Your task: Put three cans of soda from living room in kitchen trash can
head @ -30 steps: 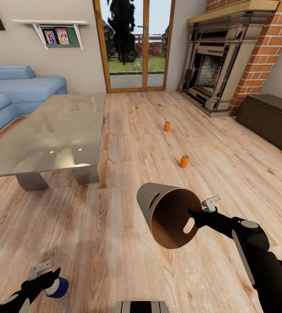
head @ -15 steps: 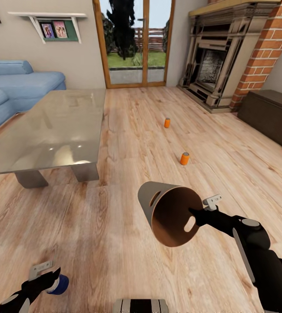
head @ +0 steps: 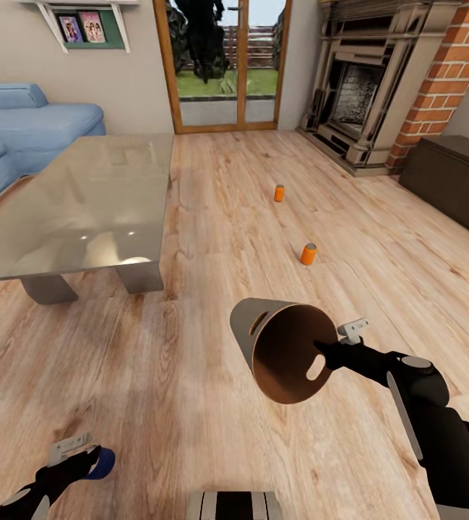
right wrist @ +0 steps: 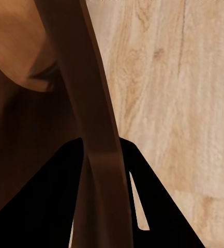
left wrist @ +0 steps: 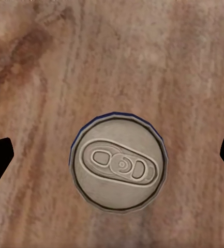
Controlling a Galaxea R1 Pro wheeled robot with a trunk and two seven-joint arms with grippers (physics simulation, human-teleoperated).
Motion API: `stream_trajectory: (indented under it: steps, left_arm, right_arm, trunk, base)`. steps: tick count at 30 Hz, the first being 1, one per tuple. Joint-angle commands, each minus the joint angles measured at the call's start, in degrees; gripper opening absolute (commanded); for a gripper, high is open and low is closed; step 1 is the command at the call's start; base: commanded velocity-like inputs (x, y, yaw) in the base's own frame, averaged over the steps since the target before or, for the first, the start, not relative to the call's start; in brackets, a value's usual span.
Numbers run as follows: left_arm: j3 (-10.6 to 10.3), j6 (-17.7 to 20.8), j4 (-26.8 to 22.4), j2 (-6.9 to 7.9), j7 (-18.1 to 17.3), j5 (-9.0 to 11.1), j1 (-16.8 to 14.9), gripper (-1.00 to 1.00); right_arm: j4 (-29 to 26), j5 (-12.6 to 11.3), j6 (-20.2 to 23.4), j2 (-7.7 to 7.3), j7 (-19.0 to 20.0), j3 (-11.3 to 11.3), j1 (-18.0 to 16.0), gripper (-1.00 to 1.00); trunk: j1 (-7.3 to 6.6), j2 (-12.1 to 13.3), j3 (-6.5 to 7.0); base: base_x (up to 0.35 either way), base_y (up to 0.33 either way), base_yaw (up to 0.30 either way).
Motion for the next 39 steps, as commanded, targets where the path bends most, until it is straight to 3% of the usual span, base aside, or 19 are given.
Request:
stream_trajectory:
  steps: [1, 9, 34, 39]
  left_arm:
    - [0.0, 0.0, 0.0, 0.02, 0.0, 0.0, 0.0, 1.0]
    - [0.0, -0.1, 0.0, 0.04, 0.0, 0.0, 0.0, 1.0]
    - [0.0, -0.3, -0.1, 0.04, -0.3, 0.1, 0.0, 1.0]
    - [0.0, -0.3, -0.1, 0.04, -0.4, 0.1, 0.0, 1.0]
  right_arm:
    - [-0.1, -0.9, 0.2, 0.01, 0.0, 0.0, 0.0, -1.0]
    - [-0.1, -0.9, 0.2, 0.08, 0.0, 0.1, 0.0, -1.0]
    - [0.0, -0.9, 0.2, 0.09, 0.0, 0.4, 0.1, -1.0]
    - [0.0, -0.9, 0.2, 0.08, 0.0, 0.4, 0.1, -1.0]
  trunk:
    - [-0.01, 0.0, 0.01]
    - [0.2, -0.1, -1.77]
    - [0.2, -0.1, -1.77]
    - [0.33, -0.2, -2.87]
  base:
    - [0.0, 0.0, 0.0]
    - [0.0, 0.0, 0.0]
    - [0.046, -0.031, 0.0]
    - [0.002, -0.002, 0.0]
